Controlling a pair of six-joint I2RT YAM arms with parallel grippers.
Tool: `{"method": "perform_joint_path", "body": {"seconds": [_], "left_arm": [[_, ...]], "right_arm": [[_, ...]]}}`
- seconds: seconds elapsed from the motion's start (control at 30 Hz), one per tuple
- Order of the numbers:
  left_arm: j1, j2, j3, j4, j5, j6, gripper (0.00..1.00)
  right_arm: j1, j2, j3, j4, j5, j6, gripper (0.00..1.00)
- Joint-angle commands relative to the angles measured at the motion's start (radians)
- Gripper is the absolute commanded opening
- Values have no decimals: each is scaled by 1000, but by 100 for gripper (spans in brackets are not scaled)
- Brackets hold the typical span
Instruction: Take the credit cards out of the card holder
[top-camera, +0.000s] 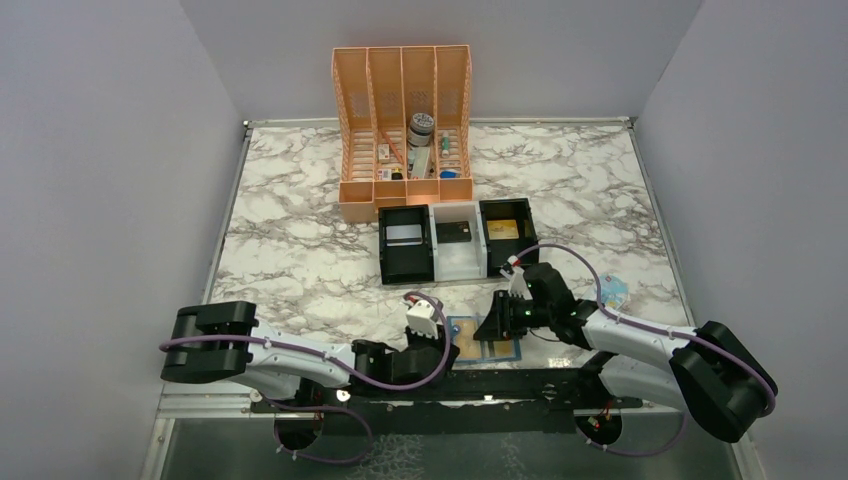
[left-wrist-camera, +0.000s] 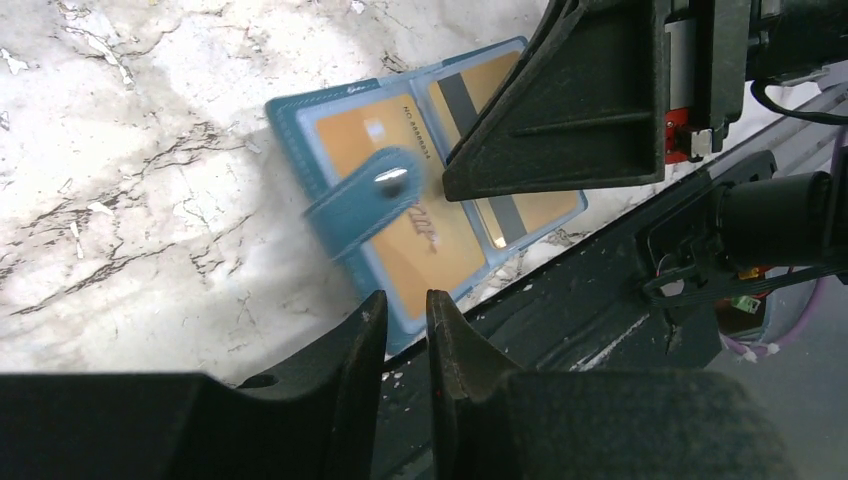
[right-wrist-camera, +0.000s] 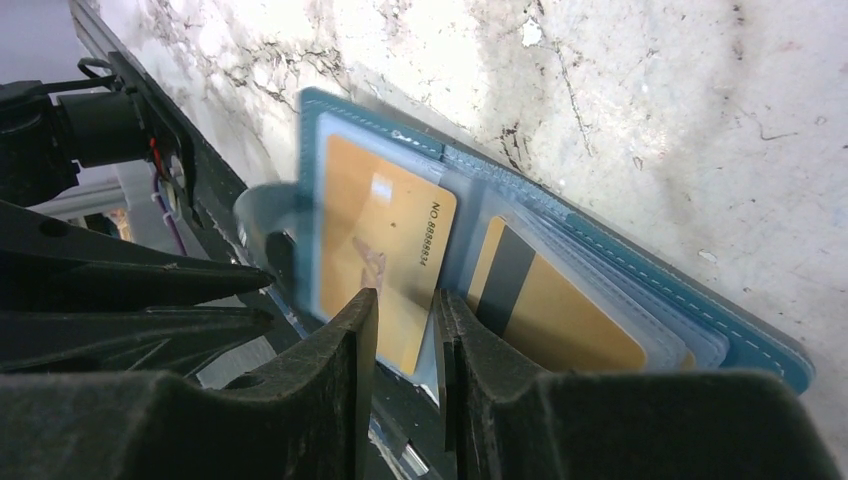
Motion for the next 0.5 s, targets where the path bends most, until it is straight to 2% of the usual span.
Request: {"method": "perform_joint_path", "body": {"seconds": [0.0, 0.1, 0.17, 0.23, 0.37, 0.47], "left_arm": [[1, -27, 39, -94, -30, -55, 24], [1, -39, 73, -234, -64, -106, 31], [0, -55, 70, -245, -66, -102, 31], [1, -64, 53, -186, -47, -60, 29], [4, -38, 14, 33, 31, 14, 23], [15, 24, 38, 56, 70, 23, 21]], "right_arm": [[6, -5, 0, -38, 54, -3, 29], [7, -7, -2, -39, 58, -2, 29], [6, -5, -3, -33, 56, 0, 29], [7, -4, -6, -29, 52, -1, 29], [6, 0, -6, -24, 46, 0, 29], [6, -3, -8, -23, 45, 1, 29]]}}
